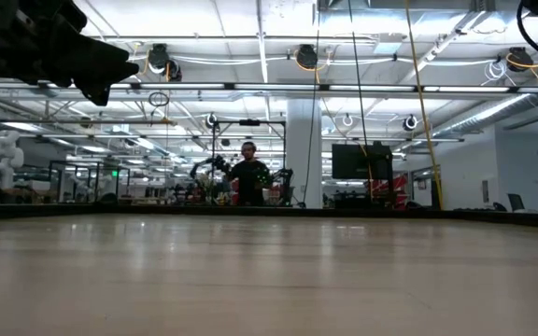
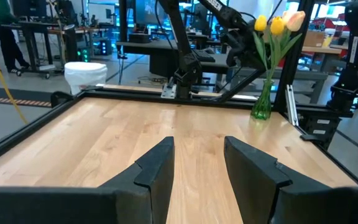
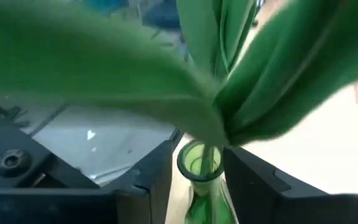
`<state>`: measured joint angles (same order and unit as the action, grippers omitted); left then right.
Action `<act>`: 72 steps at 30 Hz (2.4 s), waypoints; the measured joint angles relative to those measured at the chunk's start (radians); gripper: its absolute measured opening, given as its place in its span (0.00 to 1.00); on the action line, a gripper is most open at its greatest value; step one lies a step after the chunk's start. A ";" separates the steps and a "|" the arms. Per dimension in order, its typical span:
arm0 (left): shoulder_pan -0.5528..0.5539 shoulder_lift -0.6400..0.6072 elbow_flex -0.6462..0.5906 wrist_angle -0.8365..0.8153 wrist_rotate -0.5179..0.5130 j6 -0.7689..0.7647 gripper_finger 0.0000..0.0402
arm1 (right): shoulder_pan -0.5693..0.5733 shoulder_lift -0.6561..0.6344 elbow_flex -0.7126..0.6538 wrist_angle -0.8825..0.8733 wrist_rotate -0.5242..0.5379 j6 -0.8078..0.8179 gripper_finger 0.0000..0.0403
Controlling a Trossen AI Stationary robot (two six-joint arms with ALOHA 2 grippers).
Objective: Sort flowers into vase by color
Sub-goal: Put the yellow tulip into the green vase, then put the red tulip into the transparent vase
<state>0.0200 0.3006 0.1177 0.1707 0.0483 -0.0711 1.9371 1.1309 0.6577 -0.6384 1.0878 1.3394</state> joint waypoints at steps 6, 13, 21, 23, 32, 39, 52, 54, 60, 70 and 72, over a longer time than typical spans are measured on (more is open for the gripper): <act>0.000 0.000 0.000 0.000 0.000 0.000 0.37 | -0.009 -0.048 0.030 -0.028 -0.102 -0.081 0.38; 0.000 0.000 0.000 0.000 0.000 0.000 0.37 | -0.007 -0.142 0.112 -0.213 -0.285 -0.130 0.39; 0.000 0.000 0.000 0.000 0.000 0.000 0.37 | -0.007 -0.258 0.203 -0.545 -0.318 -0.145 0.37; 0.000 0.000 0.000 0.000 0.000 0.000 0.37 | -0.007 -0.285 0.230 -0.639 -0.332 -0.126 0.35; 0.000 0.000 0.000 0.000 0.000 0.000 0.37 | -0.008 -0.364 0.348 -0.927 -0.306 -0.033 0.25; 0.000 0.000 0.000 0.000 0.000 0.000 0.37 | -0.032 -0.393 0.442 -0.927 0.011 -0.112 0.18; 0.000 0.000 0.000 0.000 0.000 0.000 0.37 | -0.155 -0.394 0.616 -0.681 0.376 -0.355 0.09; 0.000 0.000 0.000 0.000 0.000 0.000 0.37 | -0.189 -0.393 0.627 -0.577 0.383 -0.427 0.08; 0.000 0.000 0.000 0.000 0.000 0.000 0.37 | -0.319 -0.341 0.626 -0.170 0.404 -0.757 0.05; 0.000 0.000 0.000 0.000 0.000 0.000 0.37 | -0.715 -0.173 0.626 0.191 0.360 -1.039 0.04; 0.000 0.000 0.000 0.000 0.000 0.000 0.37 | -0.811 -0.148 0.626 0.193 0.264 -1.018 0.04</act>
<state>0.0200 0.3004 0.1177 0.1707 0.0483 -0.0711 1.1256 0.9825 1.2839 -0.4458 1.3513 0.3215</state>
